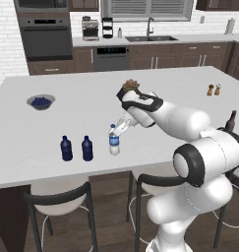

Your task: Move the plastic bottles in the middle to the plastics group, and the glass bottles in the middle to the glass group.

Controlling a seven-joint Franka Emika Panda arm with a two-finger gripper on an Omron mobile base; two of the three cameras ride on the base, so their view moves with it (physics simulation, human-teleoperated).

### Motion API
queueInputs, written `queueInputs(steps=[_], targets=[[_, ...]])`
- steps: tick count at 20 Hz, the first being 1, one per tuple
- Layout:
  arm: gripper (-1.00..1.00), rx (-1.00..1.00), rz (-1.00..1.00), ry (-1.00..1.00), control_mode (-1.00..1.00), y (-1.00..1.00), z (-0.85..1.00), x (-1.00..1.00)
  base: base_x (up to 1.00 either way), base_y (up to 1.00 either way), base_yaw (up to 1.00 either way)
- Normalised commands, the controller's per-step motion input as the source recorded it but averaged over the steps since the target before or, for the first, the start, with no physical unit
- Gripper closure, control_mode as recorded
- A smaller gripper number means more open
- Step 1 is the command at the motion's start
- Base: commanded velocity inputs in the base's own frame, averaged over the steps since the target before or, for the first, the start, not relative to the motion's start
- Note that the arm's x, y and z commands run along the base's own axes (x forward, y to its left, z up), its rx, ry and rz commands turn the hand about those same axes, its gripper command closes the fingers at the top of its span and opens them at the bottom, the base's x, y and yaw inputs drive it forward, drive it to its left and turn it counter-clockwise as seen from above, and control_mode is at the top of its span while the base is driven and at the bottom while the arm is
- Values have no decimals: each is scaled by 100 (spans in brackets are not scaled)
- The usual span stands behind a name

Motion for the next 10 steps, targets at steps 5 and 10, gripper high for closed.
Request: queueInputs(steps=[5, 10], targets=[[100, 1, 7, -2, -100, 39, -40, 11, 0, 0, 0], [100, 0, 1, -4, -100, 24, -25, 32, 0, 0, 0]])
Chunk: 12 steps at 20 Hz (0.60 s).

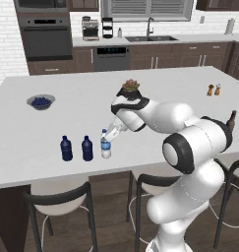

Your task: Move the plastic bottles in the middle to the plastics group, and the glass bottles in the middle to the glass group.

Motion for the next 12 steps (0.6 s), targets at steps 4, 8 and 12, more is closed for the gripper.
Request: queueInputs(steps=[4, 8, 12], targets=[[100, 0, 1, 0, -100, 19, -23, 27, 0, 0, 0], [100, 0, 2, 0, -100, 13, -12, 18, 0, 0, 0], [100, 0, 2, 0, -100, 5, -11, 4, 0, 0, 0]])
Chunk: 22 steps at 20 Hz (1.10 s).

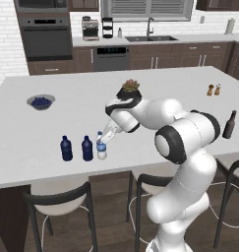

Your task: Move the plastic bottles in the middle to the plastics group, and the glass bottles in the middle to the glass group.

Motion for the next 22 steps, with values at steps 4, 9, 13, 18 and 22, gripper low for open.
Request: queueInputs(steps=[4, 9, 13, 18, 22], targets=[[100, 0, 1, 0, -100, 0, -19, 0, 0, 0, 0], [100, 0, 1, 0, -100, 0, -28, 0, 0, 0, 0], [100, 0, 0, 0, -100, 2, -10, 3, 0, 0, 0], [100, 0, 0, -2, -100, 6, 0, 26, 0, 0, 0], [100, 0, 0, -9, -100, 1, 0, 7, 0, 0, 0]])
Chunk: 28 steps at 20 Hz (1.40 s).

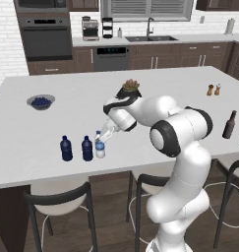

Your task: Move the plastic bottles in the middle to the plastics group, and the glass bottles in the middle to the glass group.

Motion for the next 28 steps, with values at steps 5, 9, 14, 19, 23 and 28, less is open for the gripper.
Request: queueInputs(steps=[5, 9, 14, 19, 23, 28], targets=[[100, 0, 0, -8, -100, 0, -13, 0, 0, 0, 0], [100, 0, 0, -3, -100, 0, -30, 0, 0, 0, 0], [100, 0, 0, -2, -100, 0, -12, 0, 0, 0, 0], [100, 0, 0, -1, -100, 0, 0, 0, 0, 0, 0], [100, 0, 0, 0, -100, 0, 0, 0, 0, 0, 0], [-100, 0, 0, 0, -100, 0, 0, 0, 0, 0, 0]])
